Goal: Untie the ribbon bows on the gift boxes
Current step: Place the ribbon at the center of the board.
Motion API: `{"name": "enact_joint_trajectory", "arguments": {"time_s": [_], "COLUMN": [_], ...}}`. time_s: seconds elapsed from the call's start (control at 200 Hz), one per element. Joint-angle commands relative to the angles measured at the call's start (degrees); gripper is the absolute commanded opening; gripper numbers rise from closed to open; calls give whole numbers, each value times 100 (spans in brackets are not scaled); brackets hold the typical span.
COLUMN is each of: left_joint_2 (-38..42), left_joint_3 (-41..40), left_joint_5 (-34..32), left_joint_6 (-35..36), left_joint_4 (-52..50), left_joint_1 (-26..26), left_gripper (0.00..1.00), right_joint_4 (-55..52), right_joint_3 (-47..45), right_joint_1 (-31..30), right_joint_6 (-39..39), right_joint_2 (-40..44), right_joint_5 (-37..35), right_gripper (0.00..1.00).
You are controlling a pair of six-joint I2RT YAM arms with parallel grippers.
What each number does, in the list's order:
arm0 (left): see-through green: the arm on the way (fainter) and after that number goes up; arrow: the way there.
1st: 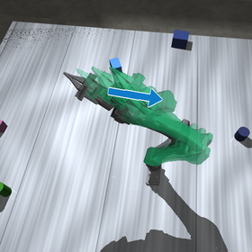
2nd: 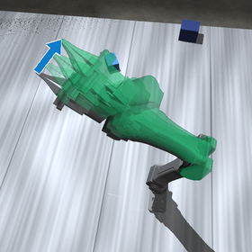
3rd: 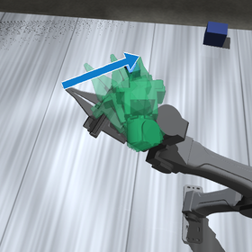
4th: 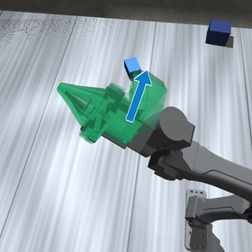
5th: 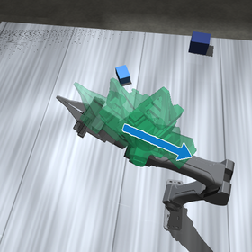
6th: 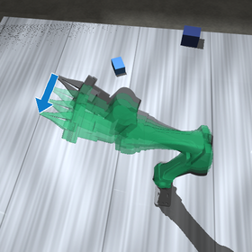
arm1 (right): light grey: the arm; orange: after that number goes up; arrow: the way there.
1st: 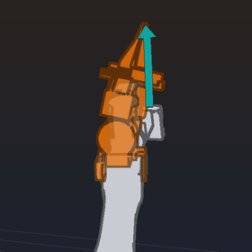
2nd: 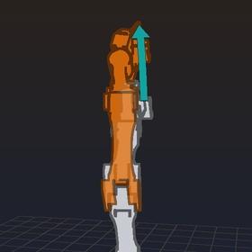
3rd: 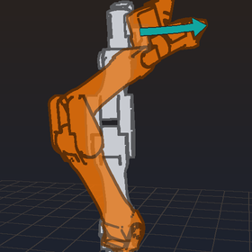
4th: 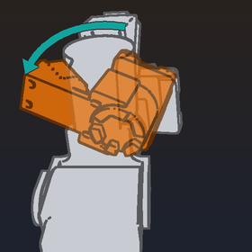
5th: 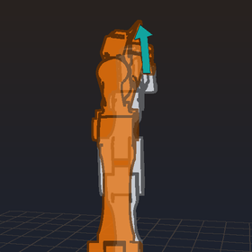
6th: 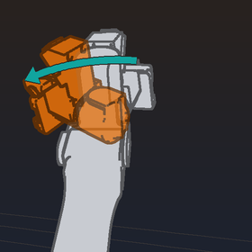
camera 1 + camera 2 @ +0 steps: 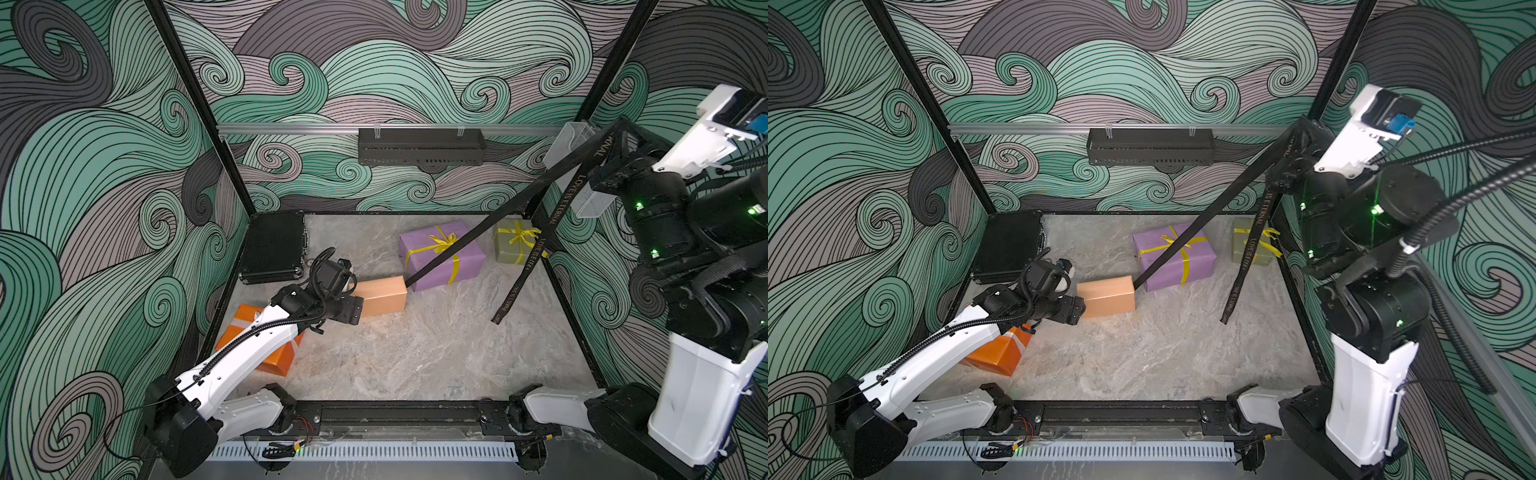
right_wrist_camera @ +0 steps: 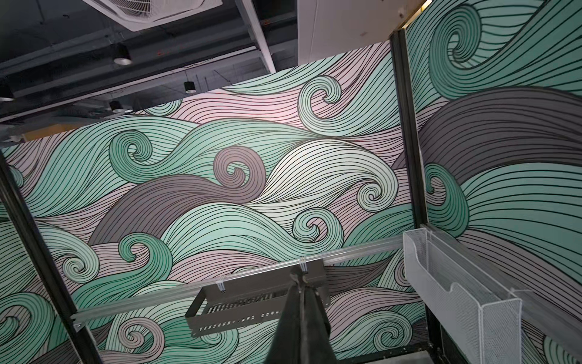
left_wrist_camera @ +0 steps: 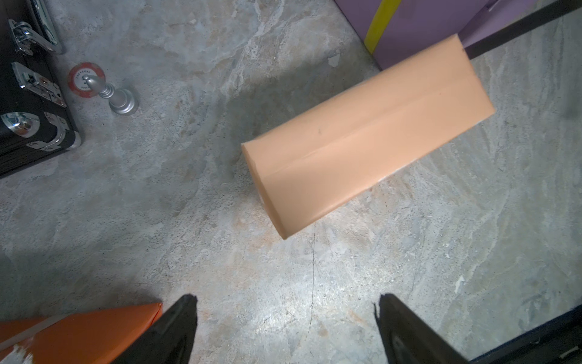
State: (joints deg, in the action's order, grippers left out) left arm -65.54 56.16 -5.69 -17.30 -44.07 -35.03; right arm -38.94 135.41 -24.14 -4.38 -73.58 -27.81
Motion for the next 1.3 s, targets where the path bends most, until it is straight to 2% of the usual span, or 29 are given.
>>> {"name": "enact_joint_trajectory", "arguments": {"time_s": [0.0,0.23,0.47,0.796,0.936,1.166,1.296], "left_joint_2": [-33,-55,-63,-57,-37,-14,-28], "left_joint_3": [15,16,1,8,-6,-8,-5], "left_joint_5": [-29,-46,-55,-55,-55,-55,-46], "left_joint_6": [44,57,48,60,62,71,69], "left_joint_4": [-13,-22,-22,-24,-14,-18,-13], "left_joint_1": [-26,-35,-44,-66,-75,-100,-123], "left_gripper": [91,92,92,92,92,92,92], "right_joint_4": [436,611,622,664,661,668,677], "right_joint_3": [-71,-197,-1225,-2751,-3906,-6453,-7673], "right_joint_1": [28,24,24,90,431,1186,1618], "right_joint_6": [293,639,755,579,-27,-1922,-2688], "right_joint_2": [227,385,682,991,1230,2095,2359], "right_joint_5": [-502,-742,-1246,-1317,-867,123,681], "right_gripper": [0,0,0,0,0,0,0]}}
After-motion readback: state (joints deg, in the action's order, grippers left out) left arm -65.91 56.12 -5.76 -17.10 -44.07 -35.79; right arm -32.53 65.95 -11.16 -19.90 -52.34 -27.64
